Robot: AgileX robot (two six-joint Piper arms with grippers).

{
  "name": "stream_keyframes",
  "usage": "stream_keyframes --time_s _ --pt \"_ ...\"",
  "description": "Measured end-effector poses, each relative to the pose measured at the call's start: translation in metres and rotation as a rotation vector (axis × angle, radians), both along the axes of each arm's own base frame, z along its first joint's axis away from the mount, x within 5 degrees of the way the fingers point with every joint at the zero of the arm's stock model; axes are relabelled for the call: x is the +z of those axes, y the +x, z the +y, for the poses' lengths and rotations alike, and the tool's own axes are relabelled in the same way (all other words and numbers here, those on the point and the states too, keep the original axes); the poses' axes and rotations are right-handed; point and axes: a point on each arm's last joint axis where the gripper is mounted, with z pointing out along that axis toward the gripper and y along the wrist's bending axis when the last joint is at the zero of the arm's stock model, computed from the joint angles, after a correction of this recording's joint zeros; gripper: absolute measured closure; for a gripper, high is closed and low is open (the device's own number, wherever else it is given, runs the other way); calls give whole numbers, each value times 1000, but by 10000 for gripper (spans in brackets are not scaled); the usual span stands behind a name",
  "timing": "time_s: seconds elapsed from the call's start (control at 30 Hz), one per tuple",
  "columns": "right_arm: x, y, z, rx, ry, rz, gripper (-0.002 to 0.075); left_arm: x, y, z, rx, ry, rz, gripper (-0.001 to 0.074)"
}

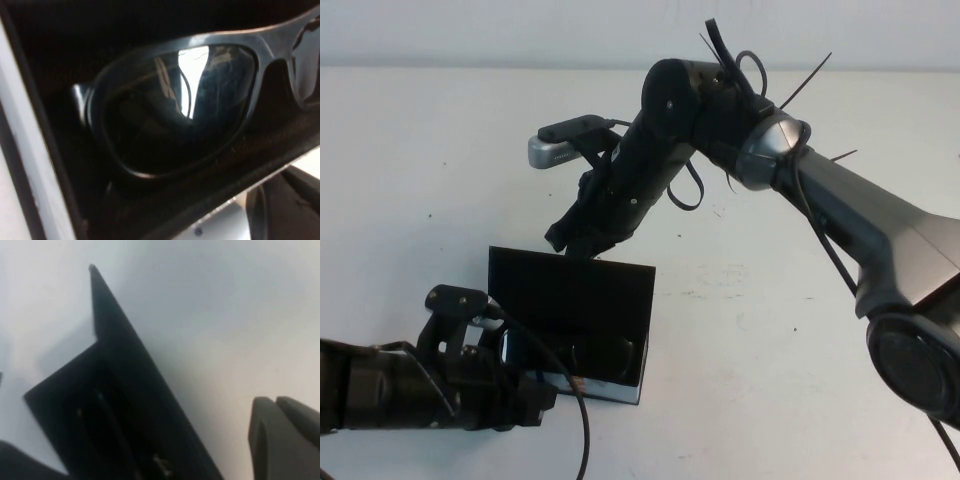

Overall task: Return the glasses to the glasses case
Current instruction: Close the glasses case

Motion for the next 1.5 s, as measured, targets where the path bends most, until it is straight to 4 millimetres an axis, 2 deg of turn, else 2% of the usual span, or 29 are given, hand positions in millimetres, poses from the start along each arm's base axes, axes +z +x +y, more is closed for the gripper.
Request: stream_keyframes --time_s 0.2,0.4,0.47,0.57,0.77,0.87,1.07,1.17,1.27,1.5 --pt "15 -9 4 8 20 9 737 0 0 0 0 0 0 735" --pt "34 -36 12 32 23 20 737 0 0 0 -1 1 -1 735" --pt "30 -47 15 44 5 50 737 0 0 0 -3 1 -2 735" --pt "13 -58 17 61 -37 104 737 0 0 0 -3 1 -2 735" --pt "-14 -69 13 63 -96 193 737 0 0 0 -4 4 -5 735" --pt "-21 -71 11 59 -114 212 737 5 0 0 -5 0 -24 735" --pt "-21 -71 11 57 -112 209 737 19 -4 1 -18 1 -50 735" --pt "-15 -72 9 57 -108 198 737 29 -8 2 -26 2 -60 734" --pt "-1 -75 6 48 -98 173 737 45 -11 3 -20 -13 -110 735" --pt "57 -85 -11 -11 -74 64 737 105 -28 9 35 -85 -350 735"
